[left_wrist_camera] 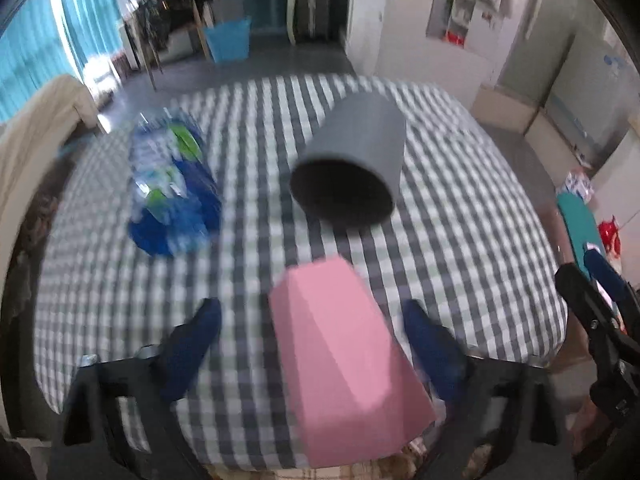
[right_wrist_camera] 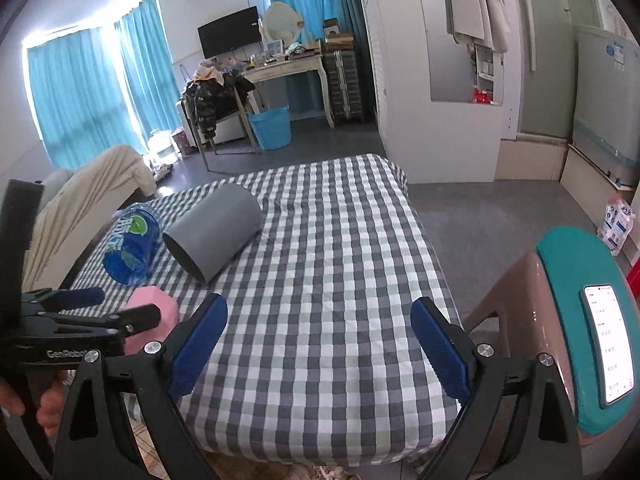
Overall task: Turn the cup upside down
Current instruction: 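Grasp the pink cup with the left gripper while the right gripper releases it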
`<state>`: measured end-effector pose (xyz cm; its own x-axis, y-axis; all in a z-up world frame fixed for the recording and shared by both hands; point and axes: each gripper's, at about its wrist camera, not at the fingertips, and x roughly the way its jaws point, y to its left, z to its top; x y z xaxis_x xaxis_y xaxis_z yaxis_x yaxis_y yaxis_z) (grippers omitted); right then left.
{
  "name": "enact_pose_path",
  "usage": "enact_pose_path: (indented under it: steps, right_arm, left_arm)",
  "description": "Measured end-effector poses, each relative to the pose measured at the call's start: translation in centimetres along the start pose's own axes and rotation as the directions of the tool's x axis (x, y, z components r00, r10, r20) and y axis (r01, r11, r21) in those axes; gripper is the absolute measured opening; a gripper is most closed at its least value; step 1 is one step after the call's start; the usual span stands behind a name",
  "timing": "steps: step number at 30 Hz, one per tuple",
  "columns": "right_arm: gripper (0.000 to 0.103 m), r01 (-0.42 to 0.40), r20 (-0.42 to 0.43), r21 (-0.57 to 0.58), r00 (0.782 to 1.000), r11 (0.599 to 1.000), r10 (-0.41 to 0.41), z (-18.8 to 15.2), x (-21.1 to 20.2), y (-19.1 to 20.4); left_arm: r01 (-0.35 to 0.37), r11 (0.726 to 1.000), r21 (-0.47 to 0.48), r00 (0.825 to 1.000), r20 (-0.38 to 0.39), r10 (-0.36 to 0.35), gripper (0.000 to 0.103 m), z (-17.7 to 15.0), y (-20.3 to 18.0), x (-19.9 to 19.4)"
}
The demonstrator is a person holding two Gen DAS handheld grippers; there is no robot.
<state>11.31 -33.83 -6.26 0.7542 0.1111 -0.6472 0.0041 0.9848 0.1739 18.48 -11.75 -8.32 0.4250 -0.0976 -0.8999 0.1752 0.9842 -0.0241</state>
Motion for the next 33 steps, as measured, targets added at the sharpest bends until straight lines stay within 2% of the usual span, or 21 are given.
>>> enact_pose_path:
  steps: [2,3,4,9,13,17,19,22,23,25,29,30,33]
  right_arm:
    - [0.093,-0.008,-0.007,-0.004,1.000,1.000,0.008,-0.1,0.3,0.1]
    - [0.093,-0.015,-0.010,-0.010,1.000,1.000,0.015,-0.3,0.4,0.2]
    - [0.093,-0.022,-0.011,-0.015,1.000,1.000,0.021,-0.4,0.4,0.2]
    - [0.093,-0.035,-0.016,-0.022,0.999,0.999,0.035,-0.9,0.4,0.8]
    - [0.093,-0.033,-0.005,-0.018,0.999,0.999,0.033,-1.0,0.0,1.0]
    - [0.093,-0.026,0.000,-0.015,1.000,1.000,0.026,-1.2,-0.4,1.3]
    - [0.093,-0.023,-0.002,-0.015,1.000,1.000,0.023,-1.3,-0.5,1.4]
    - [0.093,-0.018,-0.005,-0.020,1.000,1.000,0.018,-1.7,-0.6,1.5]
    - [0.093,-0.014,-0.006,-0.022,1.000,1.000,0.014,-1.8,-0.6,1.6]
    - [0.093,-0.008,-0.016,-0.029,1.000,1.000,0.008,-2.1,-0.4,1.9]
    - [0.093,0.000,-0.028,-0.044,1.000,0.999,-0.002,-2.5,-0.2,2.4]
    - [0.093,0.001,-0.029,-0.047,1.000,0.999,-0.003,-2.6,-0.2,2.6]
    - [0.093,0.000,-0.028,-0.055,1.000,0.998,-0.001,-2.5,-0.2,3.0]
  left_arm:
    - [0.080,0.996,-0.039,0.994,-0.065,-0.083,0.077,-0.1,0.4,1.1]
    - [0.106,0.993,-0.050,0.991,-0.081,-0.109,0.072,-0.2,0.4,1.3]
    - [0.112,0.993,-0.046,0.990,-0.083,-0.115,0.066,-0.3,0.3,1.4]
    - [0.088,0.996,-0.001,0.995,-0.054,-0.088,0.062,-0.7,-0.3,0.4]
    - [0.064,0.998,0.012,0.997,0.047,-0.065,0.061,-0.6,0.2,-2.4]
    - [0.040,0.999,0.032,0.987,0.155,-0.044,0.061,-0.6,0.5,-4.5]
    - [0.020,0.999,0.046,0.974,0.226,-0.030,0.061,-0.9,0.5,-5.2]
    - [-0.015,0.997,0.081,0.927,0.374,-0.017,0.061,-2.3,0.9,-5.9]
    - [-0.036,0.994,0.098,0.916,0.401,-0.006,0.061,-2.6,0.6,-5.7]
    - [-0.049,0.992,0.115,0.898,0.440,-0.007,0.061,-3.6,0.5,-4.5]
    - [-0.046,0.992,0.115,0.881,0.473,-0.014,0.061,-5.2,1.0,-3.5]
    - [-0.041,0.993,0.115,0.867,0.498,-0.022,0.061,-5.8,1.2,-3.8]
    - [-0.040,0.990,0.132,0.846,0.533,-0.037,0.061,-7.4,1.2,-4.3]
